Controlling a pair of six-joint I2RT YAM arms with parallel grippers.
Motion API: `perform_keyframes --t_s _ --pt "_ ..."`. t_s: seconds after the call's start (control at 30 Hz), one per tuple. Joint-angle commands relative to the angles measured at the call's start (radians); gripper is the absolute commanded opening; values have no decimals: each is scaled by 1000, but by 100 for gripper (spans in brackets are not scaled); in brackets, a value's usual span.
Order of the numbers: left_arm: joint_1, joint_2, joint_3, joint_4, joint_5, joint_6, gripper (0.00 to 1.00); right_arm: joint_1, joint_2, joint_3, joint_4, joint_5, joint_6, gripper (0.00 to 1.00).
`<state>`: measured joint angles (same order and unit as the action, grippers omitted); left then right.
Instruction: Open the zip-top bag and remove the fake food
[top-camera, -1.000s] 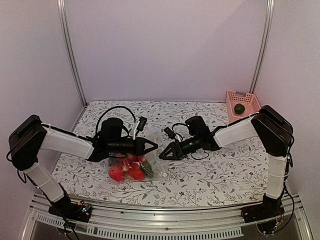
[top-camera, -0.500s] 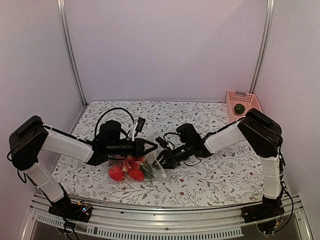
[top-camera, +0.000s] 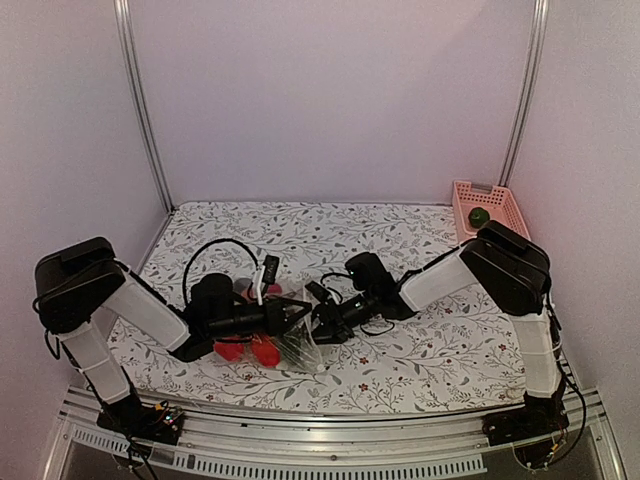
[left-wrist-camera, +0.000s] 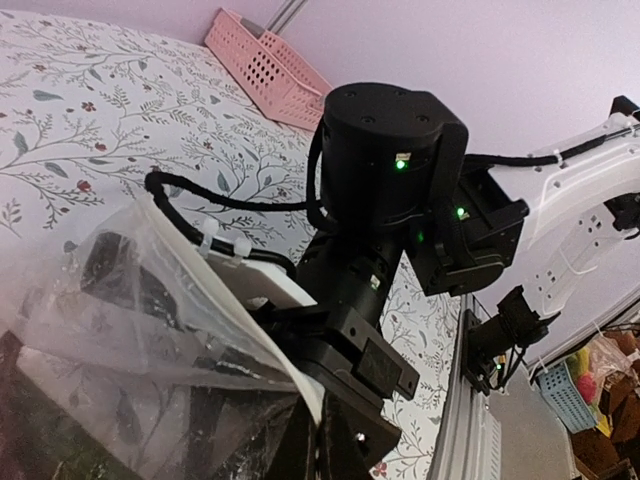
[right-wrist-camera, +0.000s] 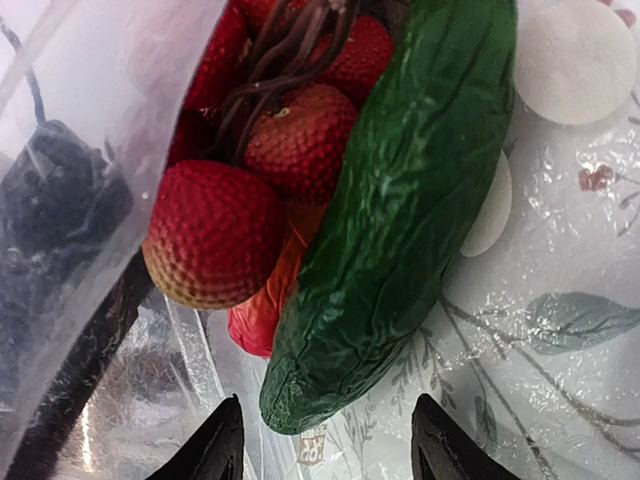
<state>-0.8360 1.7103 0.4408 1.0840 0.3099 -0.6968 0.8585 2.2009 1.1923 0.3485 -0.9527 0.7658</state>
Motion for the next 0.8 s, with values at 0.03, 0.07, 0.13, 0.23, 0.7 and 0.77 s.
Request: perform_keyframes --t_s 0.03,0.07,0.13,0.23,0.7,0.77 --pt "-8 110 -69 297 -56 -65 0 10 40 14 50 -4 40 57" --pt "-8 125 -72 322 -58 -72 0 12 41 13 55 -2 45 57" --pt "-9 148 -69 338 -61 -76 0 15 44 15 68 4 55 57" --pt "-12 160 -63 342 -68 -76 0 17 55 17 84 19 76 57" --pt "-15 159 -80 452 6 -93 0 19 94 48 125 107 122 54" --pt "-22 127 -67 398 9 -86 0 19 84 38 133 126 114 56"
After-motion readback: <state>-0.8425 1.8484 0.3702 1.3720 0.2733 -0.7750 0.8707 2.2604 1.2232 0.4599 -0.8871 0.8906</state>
